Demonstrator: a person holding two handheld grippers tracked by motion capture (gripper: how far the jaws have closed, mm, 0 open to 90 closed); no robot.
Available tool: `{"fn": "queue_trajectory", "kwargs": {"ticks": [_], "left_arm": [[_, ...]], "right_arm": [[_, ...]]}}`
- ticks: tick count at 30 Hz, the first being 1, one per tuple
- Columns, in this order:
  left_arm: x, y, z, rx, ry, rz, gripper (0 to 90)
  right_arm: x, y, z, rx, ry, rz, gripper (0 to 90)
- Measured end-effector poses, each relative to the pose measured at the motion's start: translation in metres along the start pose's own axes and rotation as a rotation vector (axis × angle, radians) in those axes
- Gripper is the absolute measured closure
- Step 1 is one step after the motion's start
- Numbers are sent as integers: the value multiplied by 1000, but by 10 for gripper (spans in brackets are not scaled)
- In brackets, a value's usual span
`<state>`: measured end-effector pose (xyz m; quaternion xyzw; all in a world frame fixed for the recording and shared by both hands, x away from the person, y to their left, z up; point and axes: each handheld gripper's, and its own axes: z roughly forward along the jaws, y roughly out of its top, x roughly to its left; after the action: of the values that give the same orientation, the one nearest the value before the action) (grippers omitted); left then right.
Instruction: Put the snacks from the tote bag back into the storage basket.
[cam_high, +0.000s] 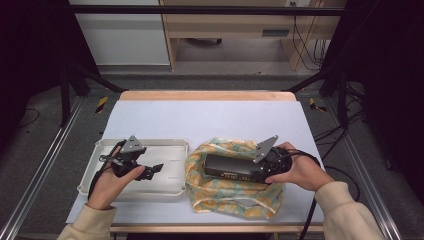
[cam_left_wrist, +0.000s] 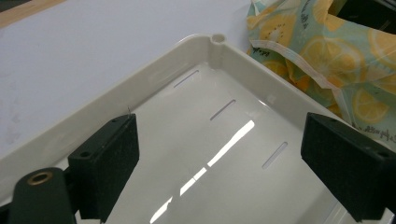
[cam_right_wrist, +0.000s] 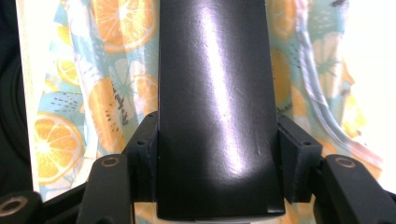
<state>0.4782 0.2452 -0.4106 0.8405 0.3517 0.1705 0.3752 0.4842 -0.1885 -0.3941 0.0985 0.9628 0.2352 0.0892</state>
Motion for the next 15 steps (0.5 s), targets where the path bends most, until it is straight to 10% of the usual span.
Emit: {"fn": "queue_trajectory", "kwargs": {"ticks": [15], "left_arm": [[5,10,3,17,-5,43,113]], "right_arm": [[15,-11,-36,-52,-133,36,433]]}}
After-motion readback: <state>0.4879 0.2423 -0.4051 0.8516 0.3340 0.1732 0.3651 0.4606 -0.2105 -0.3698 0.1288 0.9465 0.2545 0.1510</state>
